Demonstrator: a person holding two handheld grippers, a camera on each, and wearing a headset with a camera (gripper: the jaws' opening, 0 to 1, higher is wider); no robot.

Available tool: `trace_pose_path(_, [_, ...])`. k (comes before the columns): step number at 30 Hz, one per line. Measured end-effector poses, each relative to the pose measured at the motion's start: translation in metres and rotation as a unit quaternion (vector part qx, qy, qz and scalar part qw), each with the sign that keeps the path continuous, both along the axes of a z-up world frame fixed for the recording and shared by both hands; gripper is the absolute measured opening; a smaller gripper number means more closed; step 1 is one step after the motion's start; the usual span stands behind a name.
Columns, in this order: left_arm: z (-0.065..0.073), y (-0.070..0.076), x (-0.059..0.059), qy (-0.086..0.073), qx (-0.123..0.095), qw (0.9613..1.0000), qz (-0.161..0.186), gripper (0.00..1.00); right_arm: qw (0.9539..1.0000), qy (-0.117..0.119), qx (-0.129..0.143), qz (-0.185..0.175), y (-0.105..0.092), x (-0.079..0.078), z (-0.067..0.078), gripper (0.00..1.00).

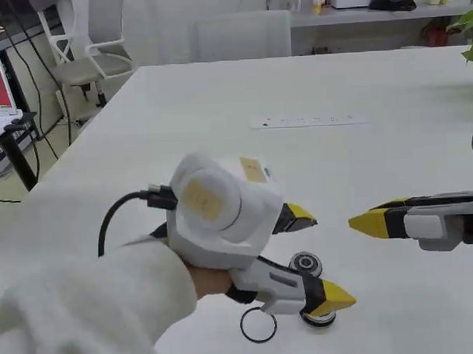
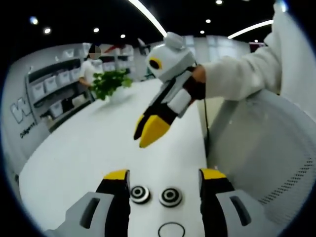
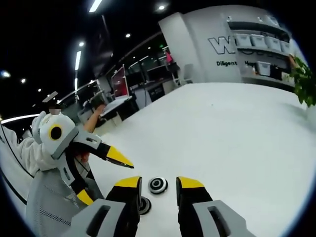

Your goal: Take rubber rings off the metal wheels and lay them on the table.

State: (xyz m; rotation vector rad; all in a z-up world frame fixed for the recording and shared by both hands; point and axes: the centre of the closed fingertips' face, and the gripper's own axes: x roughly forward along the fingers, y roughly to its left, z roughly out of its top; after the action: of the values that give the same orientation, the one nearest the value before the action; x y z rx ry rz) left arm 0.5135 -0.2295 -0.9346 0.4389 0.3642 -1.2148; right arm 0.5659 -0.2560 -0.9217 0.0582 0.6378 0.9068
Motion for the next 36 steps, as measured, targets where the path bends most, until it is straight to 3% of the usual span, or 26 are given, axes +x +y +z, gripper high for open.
trace_pose_path(3, [-0.014, 0.007, 0.002, 0.017, 0.015, 0.9997, 0.006, 0.54, 0.9997, 0.010, -0.010, 0.020, 0.006, -0.004, -0.008, 0.26])
trace_pose_path(7, [-0.016, 0.010, 0.004, 0.029, 0.005, 0.9994, 0.018, 0.55, 0.9977, 0.020, -0.025, 0.059, 0.012, -0.014, -0.018, 0.30])
trace_pose_path(10, [-0.018, 0.011, 0.003, 0.037, -0.001, 0.9991, 0.021, 0.52, 0.9923, 0.014, -0.062, 0.106, 0.013, -0.025, -0.030, 0.33])
trace_pose_path(12, [-0.023, 0.010, 0.000, 0.039, 0.007, 0.9991, 0.014, 0.51, 0.9870, 0.001, -0.080, 0.140, 0.011, -0.034, -0.039, 0.35])
trace_pose_path(14, [-0.026, 0.009, -0.002, 0.039, 0.013, 0.9991, 0.008, 0.50, 0.9852, 0.008, -0.089, 0.146, 0.009, -0.037, -0.044, 0.34])
trace_pose_path(17, [-0.027, 0.008, -0.004, 0.037, 0.016, 0.9992, 0.001, 0.49, 0.9811, -0.007, -0.097, 0.167, 0.012, -0.041, -0.047, 0.33])
trace_pose_path(21, [-0.028, 0.008, -0.005, 0.044, 0.008, 0.9990, 0.003, 0.47, 0.9677, -0.014, -0.137, 0.211, 0.010, -0.053, -0.062, 0.34])
trace_pose_path(27, [-0.029, 0.007, -0.005, 0.048, 0.001, 0.9988, 0.008, 0.43, 0.9575, -0.018, -0.150, 0.246, 0.009, -0.062, -0.072, 0.35])
trace_pose_path(36, [-0.036, 0.008, -0.002, 0.057, 0.005, 0.9982, 0.018, 0.41, 0.9488, -0.020, -0.164, 0.269, 0.008, -0.068, -0.081, 0.38])
